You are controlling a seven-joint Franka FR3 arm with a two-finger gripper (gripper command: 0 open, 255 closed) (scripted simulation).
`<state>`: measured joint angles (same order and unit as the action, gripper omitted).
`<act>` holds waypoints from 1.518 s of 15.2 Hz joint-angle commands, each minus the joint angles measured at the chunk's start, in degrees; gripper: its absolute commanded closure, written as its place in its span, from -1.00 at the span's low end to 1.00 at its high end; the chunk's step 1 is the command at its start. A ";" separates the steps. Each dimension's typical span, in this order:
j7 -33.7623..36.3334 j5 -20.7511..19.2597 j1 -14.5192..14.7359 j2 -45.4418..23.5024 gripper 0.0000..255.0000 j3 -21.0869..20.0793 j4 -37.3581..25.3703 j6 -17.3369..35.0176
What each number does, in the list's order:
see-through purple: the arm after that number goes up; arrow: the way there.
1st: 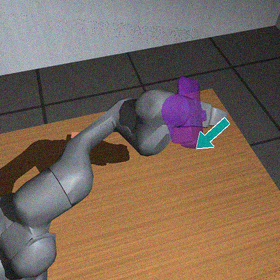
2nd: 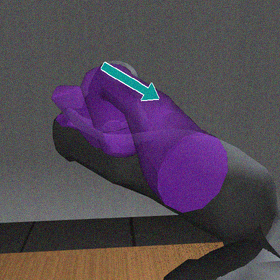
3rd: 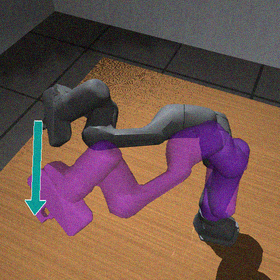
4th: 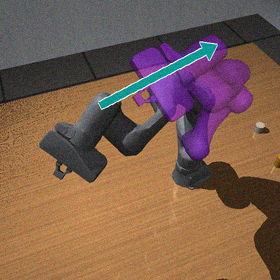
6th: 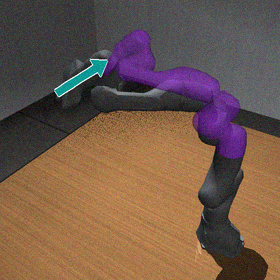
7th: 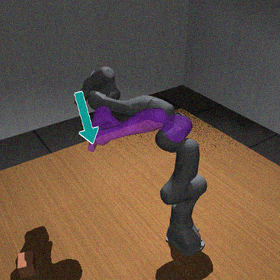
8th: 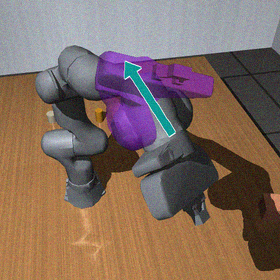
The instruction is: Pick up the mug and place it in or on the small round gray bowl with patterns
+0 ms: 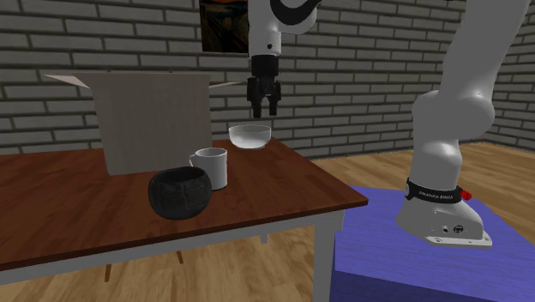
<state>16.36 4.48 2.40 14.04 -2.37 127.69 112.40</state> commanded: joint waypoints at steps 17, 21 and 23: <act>6.32 -1.42 2.01 -27.03 -1.00 -2.18 -14.29 15.06; 6.34 -1.45 2.05 -27.69 -1.00 -2.19 -13.88 16.12; 6.34 -1.45 2.05 -27.69 -1.00 -2.19 -13.88 16.12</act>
<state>22.70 3.03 4.46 -13.63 -4.56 113.80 128.48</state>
